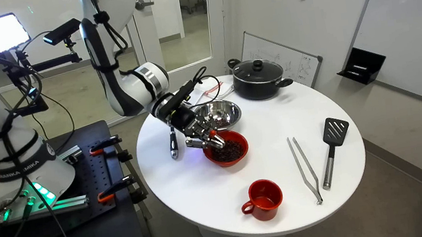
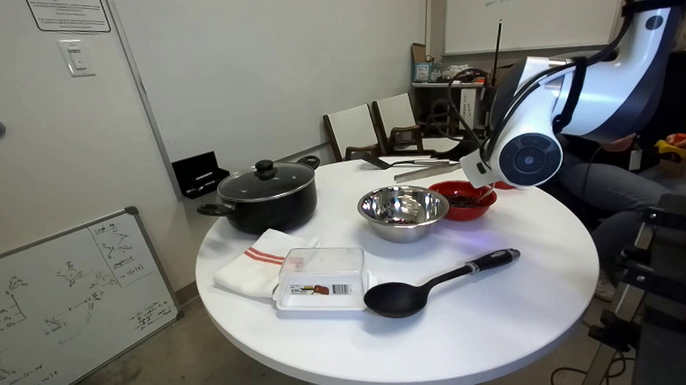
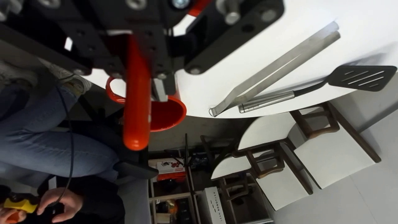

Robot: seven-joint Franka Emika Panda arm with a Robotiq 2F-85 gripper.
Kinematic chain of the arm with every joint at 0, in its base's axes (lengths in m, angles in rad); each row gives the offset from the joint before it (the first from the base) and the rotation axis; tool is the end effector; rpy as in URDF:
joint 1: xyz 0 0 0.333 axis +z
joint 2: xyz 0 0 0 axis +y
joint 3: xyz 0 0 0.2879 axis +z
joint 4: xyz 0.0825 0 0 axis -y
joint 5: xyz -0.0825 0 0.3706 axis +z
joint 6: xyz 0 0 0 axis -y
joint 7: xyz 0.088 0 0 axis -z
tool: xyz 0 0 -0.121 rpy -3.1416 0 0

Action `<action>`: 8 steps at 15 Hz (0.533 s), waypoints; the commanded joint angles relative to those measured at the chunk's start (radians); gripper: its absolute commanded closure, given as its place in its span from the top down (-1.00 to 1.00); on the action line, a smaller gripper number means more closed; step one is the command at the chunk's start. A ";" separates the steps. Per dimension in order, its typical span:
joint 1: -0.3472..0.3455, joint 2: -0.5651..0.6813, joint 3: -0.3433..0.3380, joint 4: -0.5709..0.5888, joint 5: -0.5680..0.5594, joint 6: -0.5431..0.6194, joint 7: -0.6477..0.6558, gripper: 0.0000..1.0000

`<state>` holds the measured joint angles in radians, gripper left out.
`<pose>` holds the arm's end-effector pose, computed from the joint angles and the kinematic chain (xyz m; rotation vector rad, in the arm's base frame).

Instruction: Use the spoon in the red cup to transfer beans from the red bowl to the silver bowl then put it back in the red cup

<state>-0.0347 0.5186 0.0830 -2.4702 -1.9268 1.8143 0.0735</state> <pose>0.4060 -0.0646 0.0774 1.1728 1.4222 -0.6427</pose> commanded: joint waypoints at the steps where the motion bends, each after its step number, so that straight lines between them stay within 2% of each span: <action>1: 0.013 0.039 -0.007 0.043 0.037 -0.011 -0.093 -0.97; 8: 0.020 0.088 -0.010 0.081 0.032 -0.022 -0.173 -0.97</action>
<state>-0.0345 0.5737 0.0830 -2.4197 -1.9099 1.8131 -0.0620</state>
